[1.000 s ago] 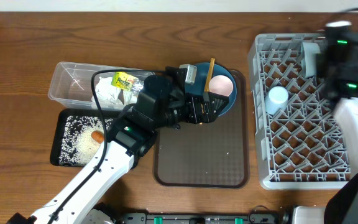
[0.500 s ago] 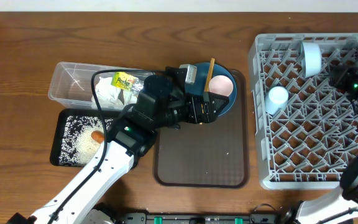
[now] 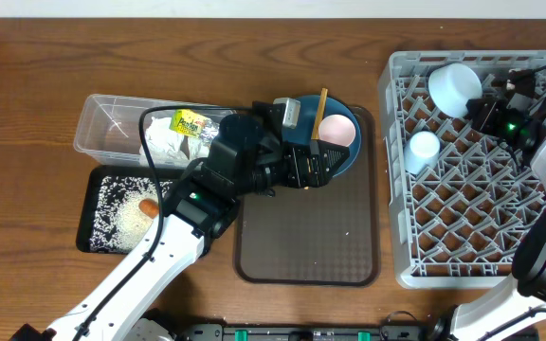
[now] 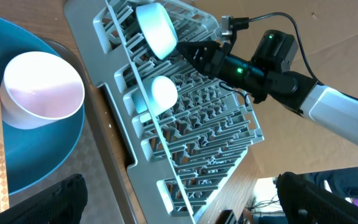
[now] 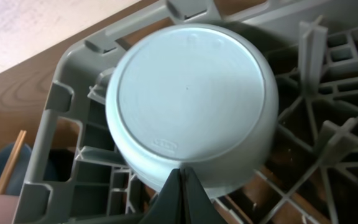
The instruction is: Sort waste into correct bins and load items into the dishwasher rack
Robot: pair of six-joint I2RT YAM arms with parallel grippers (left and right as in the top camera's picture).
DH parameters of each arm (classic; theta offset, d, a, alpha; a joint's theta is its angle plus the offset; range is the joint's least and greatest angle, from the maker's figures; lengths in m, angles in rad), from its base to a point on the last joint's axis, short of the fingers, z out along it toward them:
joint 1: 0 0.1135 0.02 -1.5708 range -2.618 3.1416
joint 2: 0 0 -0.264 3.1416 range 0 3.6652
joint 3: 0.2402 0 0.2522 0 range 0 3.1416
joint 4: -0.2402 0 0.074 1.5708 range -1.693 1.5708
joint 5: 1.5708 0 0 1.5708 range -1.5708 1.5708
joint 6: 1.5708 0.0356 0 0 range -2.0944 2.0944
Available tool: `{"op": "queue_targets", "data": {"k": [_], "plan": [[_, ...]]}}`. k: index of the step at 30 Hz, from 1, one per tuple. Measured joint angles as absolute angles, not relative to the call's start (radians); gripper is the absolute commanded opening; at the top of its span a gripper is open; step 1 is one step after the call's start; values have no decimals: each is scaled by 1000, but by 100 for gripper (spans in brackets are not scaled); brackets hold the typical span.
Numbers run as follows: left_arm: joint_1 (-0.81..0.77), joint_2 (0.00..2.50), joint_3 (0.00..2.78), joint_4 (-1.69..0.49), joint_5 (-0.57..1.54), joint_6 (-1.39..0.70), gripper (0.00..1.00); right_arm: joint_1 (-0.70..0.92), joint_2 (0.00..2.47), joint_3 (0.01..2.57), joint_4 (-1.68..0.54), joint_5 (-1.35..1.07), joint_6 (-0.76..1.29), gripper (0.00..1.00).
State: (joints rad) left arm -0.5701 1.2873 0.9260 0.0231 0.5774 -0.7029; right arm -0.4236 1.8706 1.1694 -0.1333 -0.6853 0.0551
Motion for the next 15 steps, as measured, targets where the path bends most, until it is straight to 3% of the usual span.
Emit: {"op": "queue_targets", "data": {"k": [8,15], "plan": [[-570,1287,926,23,577,-703,100,-421,1636,1168,-188,-653,39,1],[-570,1287,926,23,577,-703,100,-421,1365,1171,-408,-590,68,1]]}}
